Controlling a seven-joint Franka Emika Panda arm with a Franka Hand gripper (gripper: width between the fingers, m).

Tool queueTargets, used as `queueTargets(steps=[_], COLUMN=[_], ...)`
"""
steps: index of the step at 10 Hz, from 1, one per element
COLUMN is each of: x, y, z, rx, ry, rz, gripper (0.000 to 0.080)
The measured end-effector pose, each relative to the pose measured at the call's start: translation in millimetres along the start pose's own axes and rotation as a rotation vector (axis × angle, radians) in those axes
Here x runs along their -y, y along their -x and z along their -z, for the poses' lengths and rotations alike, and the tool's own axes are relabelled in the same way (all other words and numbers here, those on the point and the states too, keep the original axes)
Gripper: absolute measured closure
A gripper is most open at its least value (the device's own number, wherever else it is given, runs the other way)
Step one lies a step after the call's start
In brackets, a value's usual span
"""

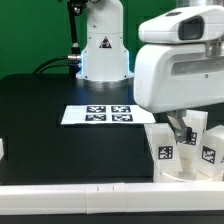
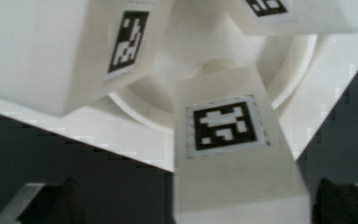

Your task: Assemble stool

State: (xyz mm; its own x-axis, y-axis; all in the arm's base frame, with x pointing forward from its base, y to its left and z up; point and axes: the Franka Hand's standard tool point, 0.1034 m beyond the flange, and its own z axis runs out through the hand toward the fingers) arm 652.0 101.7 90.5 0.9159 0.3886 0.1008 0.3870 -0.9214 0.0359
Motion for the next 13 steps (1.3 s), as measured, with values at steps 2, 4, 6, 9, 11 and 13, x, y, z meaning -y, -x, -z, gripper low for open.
queueTargets(steps=[2, 4, 6, 9, 11, 13], x=[14.5, 10.4, 9.9, 3.2, -1.3, -3.7], y=[-8.5, -7.5, -7.3, -4.6, -1.7, 0.1], z=[-4.7, -4.6, -4.7, -5.3, -6.0, -5.6], rx=[0.002, 0.002, 0.002, 0.000, -0.029, -0.031], ry=[0.014, 0.015, 0.014, 0.019, 0.029, 0.040], rz=[-0.033, -0.064, -0.115, -0.393, -0.795, -0.980], gripper=[0.0150, 0.0181, 0.0366, 0.0468, 0.0468, 0.0468])
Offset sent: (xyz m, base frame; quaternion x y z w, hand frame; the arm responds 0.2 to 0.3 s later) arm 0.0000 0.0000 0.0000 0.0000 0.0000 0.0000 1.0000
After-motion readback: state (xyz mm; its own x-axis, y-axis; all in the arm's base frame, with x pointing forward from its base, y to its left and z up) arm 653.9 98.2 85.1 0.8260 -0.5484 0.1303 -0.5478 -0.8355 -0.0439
